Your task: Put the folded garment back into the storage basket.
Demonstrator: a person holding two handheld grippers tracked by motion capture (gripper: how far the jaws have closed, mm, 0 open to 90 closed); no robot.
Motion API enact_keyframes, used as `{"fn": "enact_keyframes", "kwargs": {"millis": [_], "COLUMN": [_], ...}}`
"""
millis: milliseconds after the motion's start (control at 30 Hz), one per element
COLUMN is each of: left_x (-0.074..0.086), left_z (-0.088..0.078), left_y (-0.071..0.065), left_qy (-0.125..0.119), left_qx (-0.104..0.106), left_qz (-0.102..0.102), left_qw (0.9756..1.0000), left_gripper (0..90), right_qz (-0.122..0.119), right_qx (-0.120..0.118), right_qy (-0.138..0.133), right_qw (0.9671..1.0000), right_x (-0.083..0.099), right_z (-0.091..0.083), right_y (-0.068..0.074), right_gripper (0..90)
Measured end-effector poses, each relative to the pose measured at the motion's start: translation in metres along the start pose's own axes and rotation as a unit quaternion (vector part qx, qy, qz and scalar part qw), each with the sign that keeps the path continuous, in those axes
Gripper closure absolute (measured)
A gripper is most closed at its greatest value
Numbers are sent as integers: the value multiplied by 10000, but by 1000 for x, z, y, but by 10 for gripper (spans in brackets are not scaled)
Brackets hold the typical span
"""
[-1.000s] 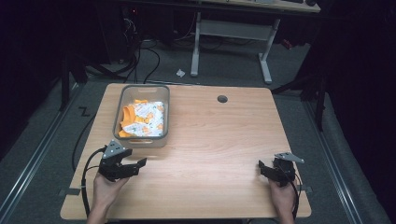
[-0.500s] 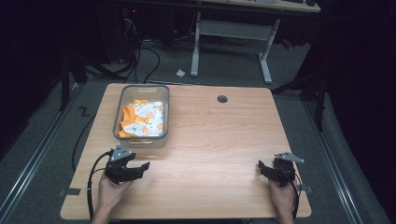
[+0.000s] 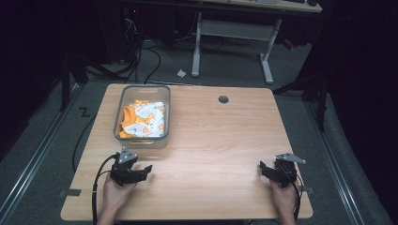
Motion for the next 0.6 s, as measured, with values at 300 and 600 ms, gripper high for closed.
{"fn": "enact_keyframes", "kwargs": {"millis": [300,600], "left_x": [0,1], "left_z": [14,16], "left_y": [-3,-3], "left_qy": [124,-13], "left_qx": [-312,-385], "left_qz": [154,47], "left_qw": [9993,9992], "left_gripper": [283,285], "right_qz": [0,6], "right_qx": [0,2], "right_qy": [0,0], "right_qw": [10000,10000], "right_x": [0,0], "right_z": [0,0], "right_y": [0,0], "right_gripper": [306,306]}}
Point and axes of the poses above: each handheld gripper's, and its own axes: z roughly forward along the jaws, x roughly out of its underside, y roughly to its left, the point moved 2 cm from there along z, roughly forward along the jaws, and after that the axes turned 14 degrees about y, right-handed, at the moved point
